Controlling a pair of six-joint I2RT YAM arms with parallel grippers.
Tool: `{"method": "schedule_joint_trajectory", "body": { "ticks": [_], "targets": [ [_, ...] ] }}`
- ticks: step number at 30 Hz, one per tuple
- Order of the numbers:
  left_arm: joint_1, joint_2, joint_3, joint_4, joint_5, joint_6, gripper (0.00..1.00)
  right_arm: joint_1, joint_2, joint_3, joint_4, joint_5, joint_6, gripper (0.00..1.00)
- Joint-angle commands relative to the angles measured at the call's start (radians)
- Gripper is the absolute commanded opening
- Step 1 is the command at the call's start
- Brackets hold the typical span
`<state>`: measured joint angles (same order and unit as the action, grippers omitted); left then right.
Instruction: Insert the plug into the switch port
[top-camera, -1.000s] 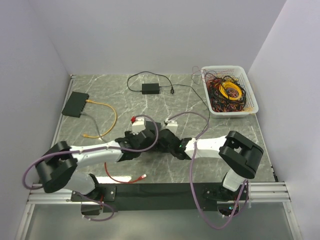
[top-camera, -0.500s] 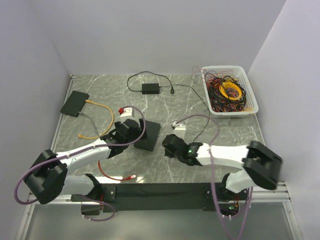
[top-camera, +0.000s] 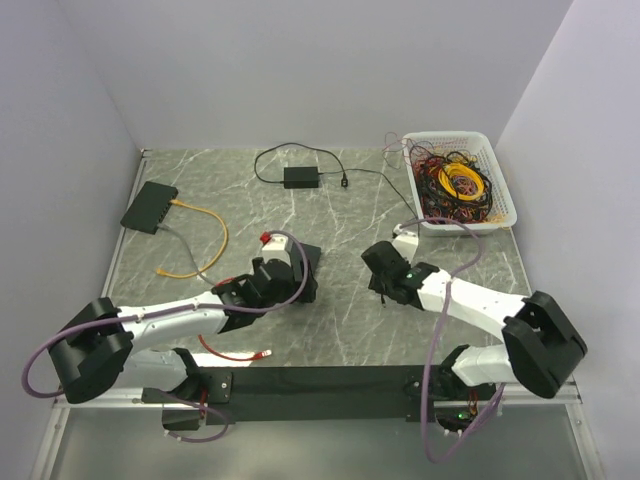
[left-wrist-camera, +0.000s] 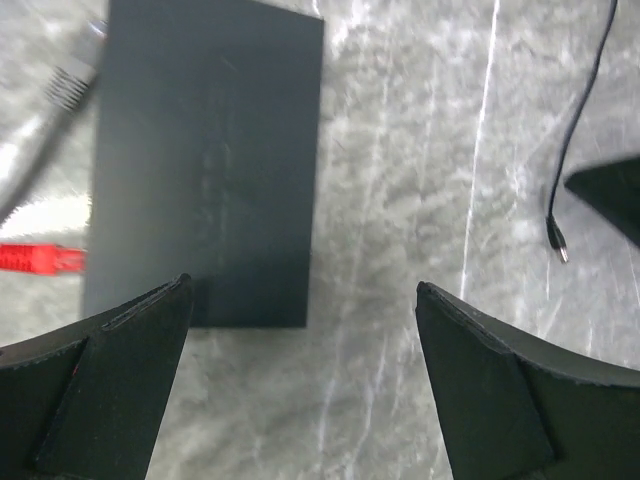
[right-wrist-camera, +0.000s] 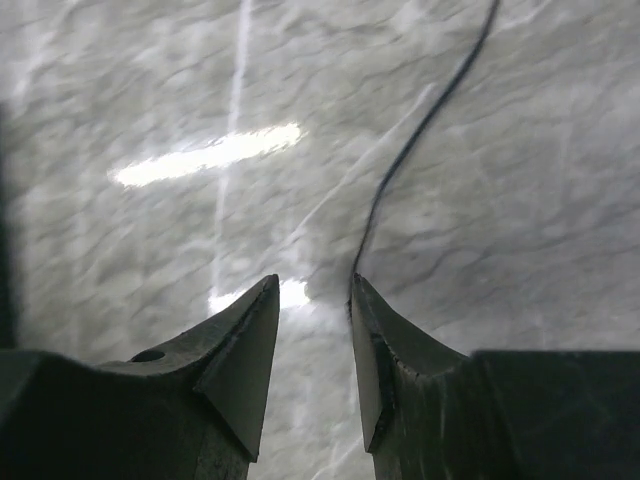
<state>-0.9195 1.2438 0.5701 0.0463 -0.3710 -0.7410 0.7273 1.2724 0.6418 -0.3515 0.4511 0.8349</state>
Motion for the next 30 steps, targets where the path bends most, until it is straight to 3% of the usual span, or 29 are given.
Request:
{"method": "schedule_joint_trajectory", "body": {
  "ticks": [1,5,18,21,22,25,30],
  "targets": [
    [-0.041,0.005,-0.018,0.024,-0.032,-0.058,0.99,-0.048,0.036,0.074,-0.072,0.029,-0.025,0.43],
    [-0.065,-0.02,-0.058,0.046,-0.031,-0.086,0.99,-0.121,0.057,0.073,-0.064,-0.011,-0.066,0.42],
    [-0.114,-0.049,-0.085,0.06,-0.034,-0.113,0.99,-0.131,0.216,0.108,0.005,-0.121,-0.076,0.34],
    [-0.122,-0.049,-0.088,0.061,-0.039,-0.118,0.99,-0.129,0.223,0.095,0.012,-0.138,-0.074,0.23],
    [-0.127,-0.047,-0.088,0.064,-0.037,-0.12,0.99,-0.129,0.228,0.088,0.025,-0.149,-0.071,0.12],
    [-0.131,-0.053,-0.093,0.07,-0.04,-0.123,0.99,-0.128,0.258,0.073,0.058,-0.187,-0.077,0.0],
    [-0.145,-0.073,-0.105,0.081,-0.055,-0.123,0.99,-0.114,0.263,0.058,0.094,-0.21,-0.076,0.0]
  ]
}}
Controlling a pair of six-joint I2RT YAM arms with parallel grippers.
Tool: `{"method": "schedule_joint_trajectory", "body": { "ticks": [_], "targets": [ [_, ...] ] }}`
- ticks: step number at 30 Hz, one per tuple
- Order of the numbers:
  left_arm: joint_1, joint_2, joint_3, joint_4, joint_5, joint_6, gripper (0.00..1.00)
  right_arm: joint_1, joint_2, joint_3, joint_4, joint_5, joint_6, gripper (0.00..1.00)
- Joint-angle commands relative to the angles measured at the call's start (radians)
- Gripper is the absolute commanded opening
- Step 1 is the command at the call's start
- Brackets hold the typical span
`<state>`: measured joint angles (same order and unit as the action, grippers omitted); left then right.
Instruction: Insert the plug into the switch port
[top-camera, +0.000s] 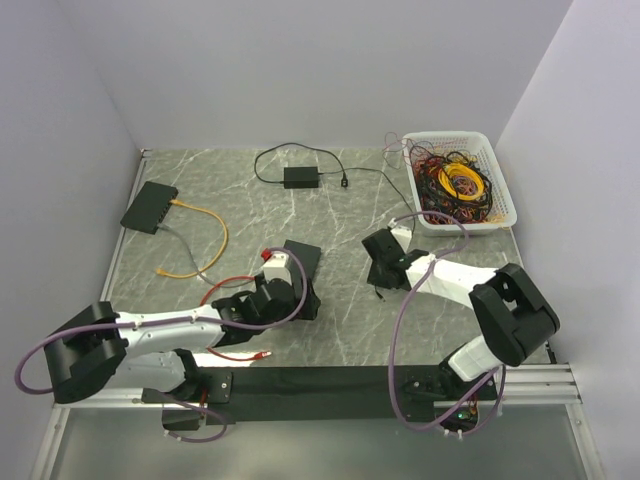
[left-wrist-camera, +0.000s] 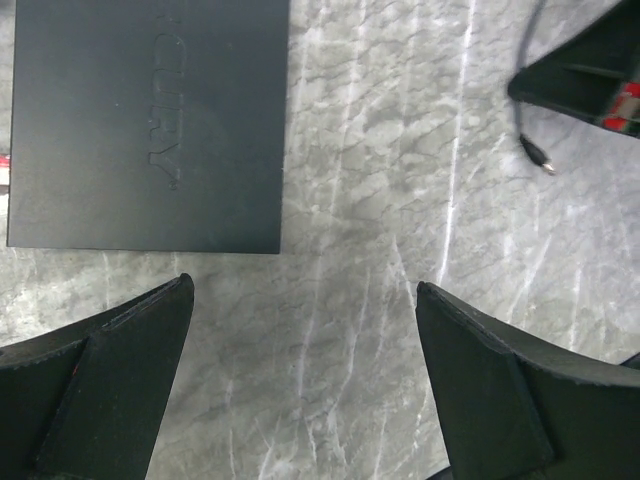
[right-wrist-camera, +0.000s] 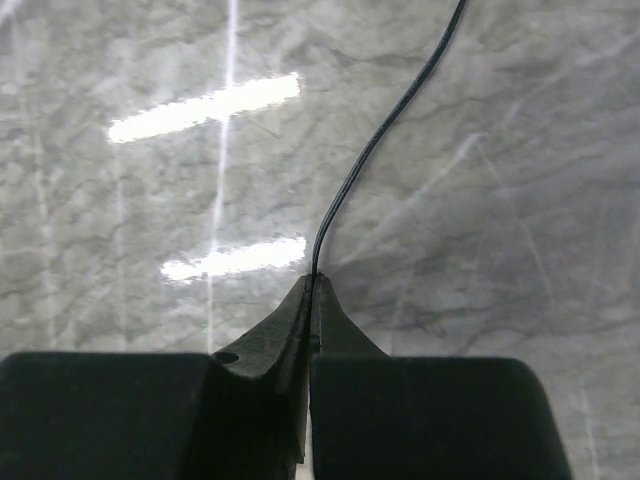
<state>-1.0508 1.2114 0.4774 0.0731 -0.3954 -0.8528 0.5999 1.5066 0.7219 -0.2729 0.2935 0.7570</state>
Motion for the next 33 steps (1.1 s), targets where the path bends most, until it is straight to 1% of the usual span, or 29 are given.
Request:
{"method": "schedule_joint_trajectory", "body": {
  "ticks": [1,2,3,4,6,7,9,10,12,13,16,17,19,20,24,29,33],
  "targets": [
    [-0.027,-0.05,-0.017,0.066,-0.034,-0.006,0.99,0.012,-0.005,-0.03,0.035,-0.077,0.016,0.0],
    [-0.037,-0.059,-0.026,0.082,-0.036,-0.002,0.99,0.012,-0.028,-0.039,0.052,-0.092,0.022,0.0],
    [-0.046,-0.078,-0.037,0.147,-0.03,0.03,0.97,0.017,-0.054,-0.056,0.067,-0.109,0.033,0.0],
    [-0.07,-0.081,-0.06,0.187,-0.005,0.056,0.91,0.014,-0.112,-0.065,0.092,-0.137,0.059,0.0],
    [-0.106,-0.07,-0.068,0.243,-0.02,0.099,0.9,0.017,-0.172,-0.081,0.106,-0.162,0.085,0.0],
    [-0.144,-0.059,-0.06,0.252,-0.06,0.107,0.91,0.017,-0.23,-0.088,0.116,-0.172,0.111,0.0],
    [-0.178,-0.027,-0.053,0.278,-0.092,0.118,0.91,0.017,-0.287,-0.104,0.132,-0.221,0.131,0.0],
    [-0.204,-0.017,-0.045,0.304,-0.111,0.118,0.91,0.017,-0.342,-0.107,0.135,-0.234,0.154,0.0],
    [-0.222,0.01,-0.043,0.344,-0.132,0.123,0.91,0.017,-0.397,-0.121,0.143,-0.276,0.172,0.0],
    [-0.238,0.014,-0.045,0.387,-0.138,0.123,0.9,0.017,-0.448,-0.124,0.143,-0.286,0.192,0.0],
    [-0.268,0.013,-0.071,0.48,-0.145,0.146,0.84,0.017,-0.55,-0.137,0.149,-0.329,0.225,0.0],
    [-0.276,0.002,-0.08,0.564,-0.129,0.174,0.83,0.017,-0.572,-0.139,0.146,-0.336,0.231,0.0],
    [-0.302,-0.007,-0.109,0.631,-0.123,0.204,0.82,0.017,-0.623,-0.137,0.136,-0.356,0.243,0.0],
    [-0.313,-0.013,-0.118,0.702,-0.123,0.234,0.83,0.017,-0.635,-0.134,0.135,-0.364,0.246,0.0],
    [-0.325,-0.003,-0.152,0.836,-0.074,0.282,0.83,0.017,-0.663,-0.141,0.149,-0.409,0.269,0.0],
    [-0.328,0.03,-0.143,0.909,-0.082,0.31,0.82,0.017,-0.677,-0.144,0.155,-0.445,0.272,0.0],
    [-0.328,0.071,-0.094,0.907,-0.099,0.331,0.82,0.017,-0.698,-0.141,0.146,-0.455,0.274,0.0]
  ]
}}
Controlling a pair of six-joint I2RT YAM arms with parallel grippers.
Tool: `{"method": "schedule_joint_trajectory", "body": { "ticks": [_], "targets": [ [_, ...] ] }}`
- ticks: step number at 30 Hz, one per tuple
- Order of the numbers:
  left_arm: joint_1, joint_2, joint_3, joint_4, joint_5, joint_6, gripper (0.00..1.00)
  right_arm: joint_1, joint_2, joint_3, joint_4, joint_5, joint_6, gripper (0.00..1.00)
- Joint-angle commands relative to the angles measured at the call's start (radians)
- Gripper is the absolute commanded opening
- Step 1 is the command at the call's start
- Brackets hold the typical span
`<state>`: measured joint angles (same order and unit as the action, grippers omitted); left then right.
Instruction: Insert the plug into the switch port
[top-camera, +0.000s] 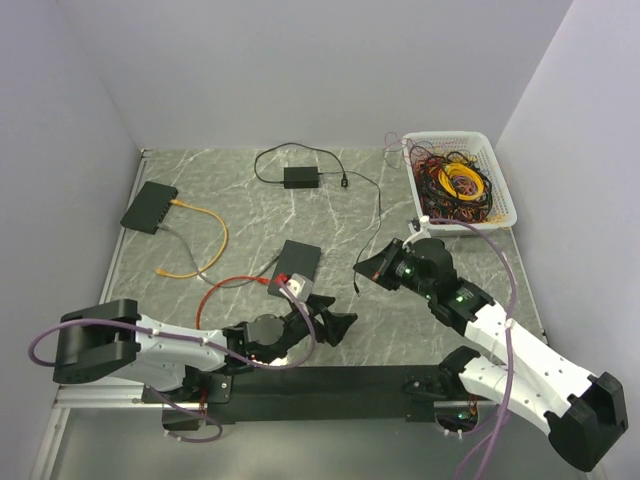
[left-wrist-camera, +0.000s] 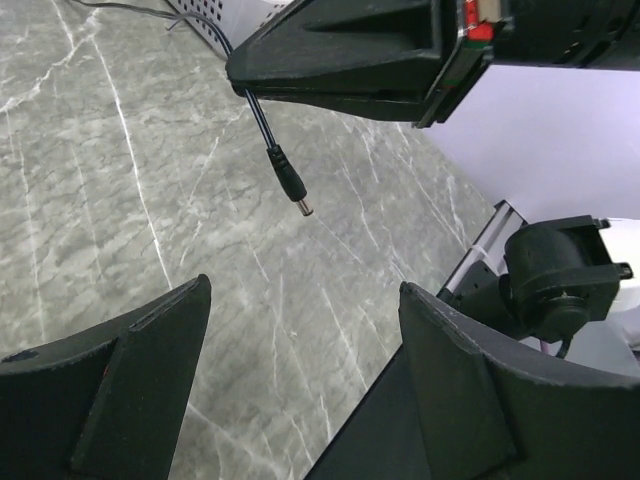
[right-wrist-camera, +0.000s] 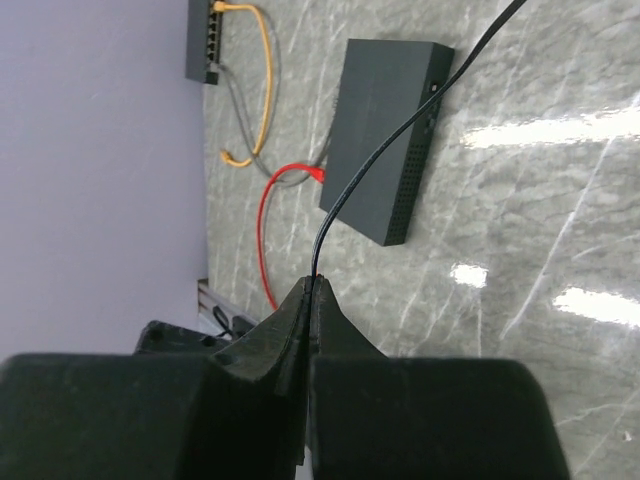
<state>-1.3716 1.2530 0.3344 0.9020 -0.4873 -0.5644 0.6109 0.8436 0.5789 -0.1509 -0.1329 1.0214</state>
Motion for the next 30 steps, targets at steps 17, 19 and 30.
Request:
{"method": "schedule_joint_trajectory", "body": {
  "ticks": [17,19,30],
  "targets": [
    [-0.007,0.155,0.16,0.112,-0.051,0.095,0.65,0.006,-0.06,-0.001,0.019,-0.056,0.016,0.0],
    [-0.007,0.169,0.166,0.12,-0.05,0.1,0.57,0.007,-0.063,-0.001,0.02,-0.057,0.016,0.0],
    [-0.007,0.086,0.146,0.045,-0.111,0.092,0.0,0.007,-0.087,-0.008,-0.006,-0.034,0.006,0.0]
  ]
}}
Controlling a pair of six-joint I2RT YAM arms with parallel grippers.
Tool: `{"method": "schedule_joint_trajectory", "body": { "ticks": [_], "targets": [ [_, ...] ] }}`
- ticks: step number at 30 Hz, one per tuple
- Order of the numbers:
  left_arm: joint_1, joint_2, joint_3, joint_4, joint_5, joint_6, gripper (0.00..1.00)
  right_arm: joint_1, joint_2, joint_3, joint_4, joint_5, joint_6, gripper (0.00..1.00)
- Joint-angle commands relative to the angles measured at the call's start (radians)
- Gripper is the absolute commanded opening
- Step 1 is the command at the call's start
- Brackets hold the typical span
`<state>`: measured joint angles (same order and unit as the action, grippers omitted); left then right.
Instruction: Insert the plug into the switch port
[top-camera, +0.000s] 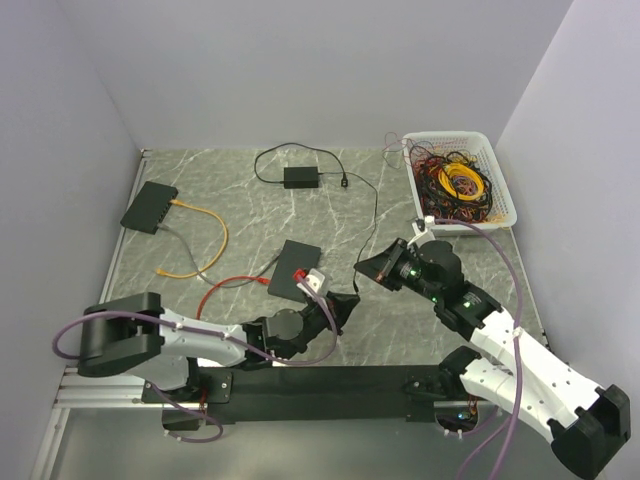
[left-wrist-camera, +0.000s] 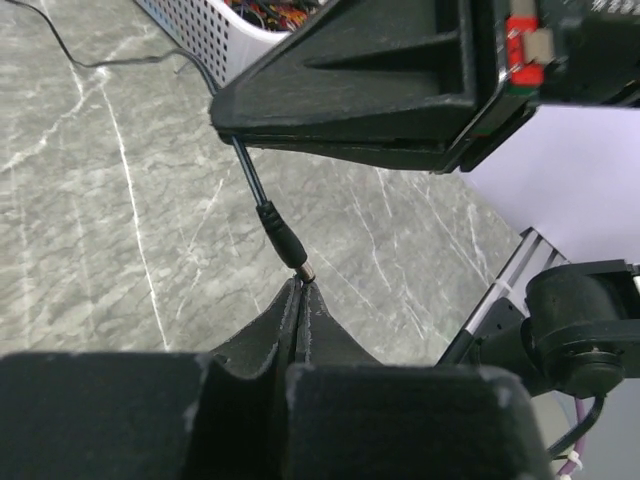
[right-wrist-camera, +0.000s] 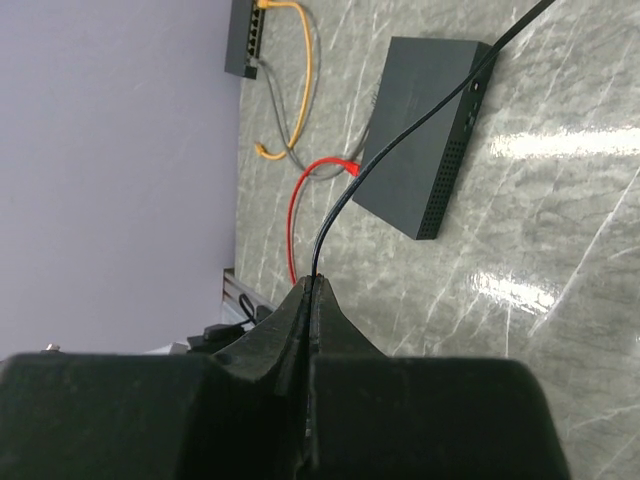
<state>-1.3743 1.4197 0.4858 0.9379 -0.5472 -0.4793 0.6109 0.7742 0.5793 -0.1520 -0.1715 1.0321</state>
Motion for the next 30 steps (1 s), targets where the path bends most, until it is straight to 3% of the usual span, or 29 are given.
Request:
{"method": "schedule_joint_trajectory", "body": {
  "ticks": [1,4,6,7,9,11,17,24,30],
  "targets": [
    [-0.005,-0.096,-0.012,-0.005,-0.06,0.008,0.0,0.006,-0.023,-0.013,0.0,0.003,-0.003,0.0],
    [-0.005,-0.156,-0.038,-0.03,-0.073,0.016,0.01,0.007,-0.03,-0.035,0.012,0.004,0.003,0.0],
    [-0.005,-0.177,-0.061,0.001,-0.045,0.025,0.2,0.006,-0.027,-0.038,0.017,0.001,0.006,0.0],
    [-0.005,-0.176,-0.068,0.013,-0.039,0.022,0.37,0.006,-0.029,-0.036,0.02,-0.003,0.008,0.0],
    [-0.003,-0.153,-0.072,0.029,-0.03,0.013,0.5,0.006,-0.027,-0.035,0.026,-0.003,0.009,0.0],
    [-0.005,-0.116,-0.061,0.033,-0.028,-0.002,0.57,0.007,-0.026,-0.029,0.026,-0.01,0.011,0.0],
    [-0.003,-0.029,-0.015,0.045,-0.014,-0.016,0.66,0.006,-0.038,-0.018,0.017,-0.005,0.013,0.0],
    [-0.005,-0.01,0.01,0.049,-0.016,-0.012,0.57,0.006,-0.043,-0.022,0.015,-0.011,0.01,0.0],
    [-0.005,-0.022,0.011,0.058,0.001,-0.007,0.58,0.007,-0.039,-0.032,0.026,-0.01,0.014,0.0]
  ]
}}
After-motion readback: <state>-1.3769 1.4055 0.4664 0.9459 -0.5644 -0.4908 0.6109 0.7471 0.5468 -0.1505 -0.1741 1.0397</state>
